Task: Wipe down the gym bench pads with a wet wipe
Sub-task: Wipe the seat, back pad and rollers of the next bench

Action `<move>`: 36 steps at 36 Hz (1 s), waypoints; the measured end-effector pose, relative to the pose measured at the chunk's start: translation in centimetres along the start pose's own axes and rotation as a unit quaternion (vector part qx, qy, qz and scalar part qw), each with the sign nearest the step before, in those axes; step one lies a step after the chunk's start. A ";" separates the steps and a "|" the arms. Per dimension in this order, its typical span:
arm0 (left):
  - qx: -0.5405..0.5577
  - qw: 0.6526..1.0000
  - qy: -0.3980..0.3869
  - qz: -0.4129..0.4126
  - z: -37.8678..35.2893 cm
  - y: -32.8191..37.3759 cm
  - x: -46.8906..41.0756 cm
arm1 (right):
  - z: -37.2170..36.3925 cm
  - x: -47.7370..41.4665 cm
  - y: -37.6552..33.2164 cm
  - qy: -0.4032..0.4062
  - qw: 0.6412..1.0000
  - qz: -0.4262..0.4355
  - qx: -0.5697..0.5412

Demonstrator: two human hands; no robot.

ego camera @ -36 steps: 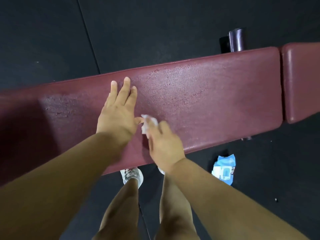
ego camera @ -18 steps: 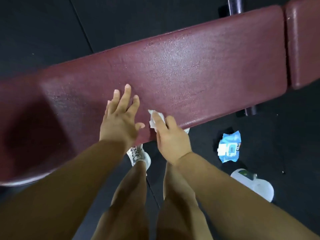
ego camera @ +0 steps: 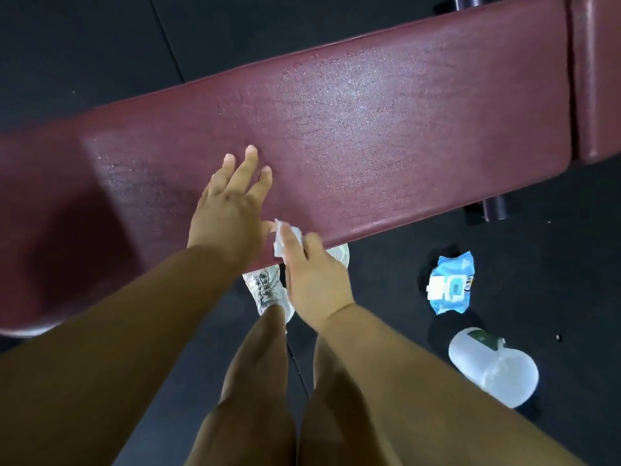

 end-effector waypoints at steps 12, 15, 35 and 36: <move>0.058 0.991 0.056 0.104 0.3 -6.4 4.6 | 3.4 -3.3 4.3 0.104 0.959 -0.258 -0.049; 0.085 0.990 0.076 0.083 -0.6 -6.8 5.2 | -0.4 -1.2 -1.7 -0.010 0.993 -0.116 -0.019; 0.106 0.987 0.076 0.090 0.4 -7.4 4.4 | 1.3 -8.4 -2.1 0.035 0.994 0.010 0.099; 0.103 0.988 0.078 0.090 0.6 -7.5 4.3 | 0.2 -7.0 -4.0 -0.018 0.989 0.105 0.099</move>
Point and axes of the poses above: each hand's wrist, its own x-axis away from the middle knuckle, its own z-axis out of the back of the hand, y = z × x, the point moved 3 cm from there along -x, towards the middle knuckle, and after that the axes turned 2 degrees about x, right-handed, at the moved point
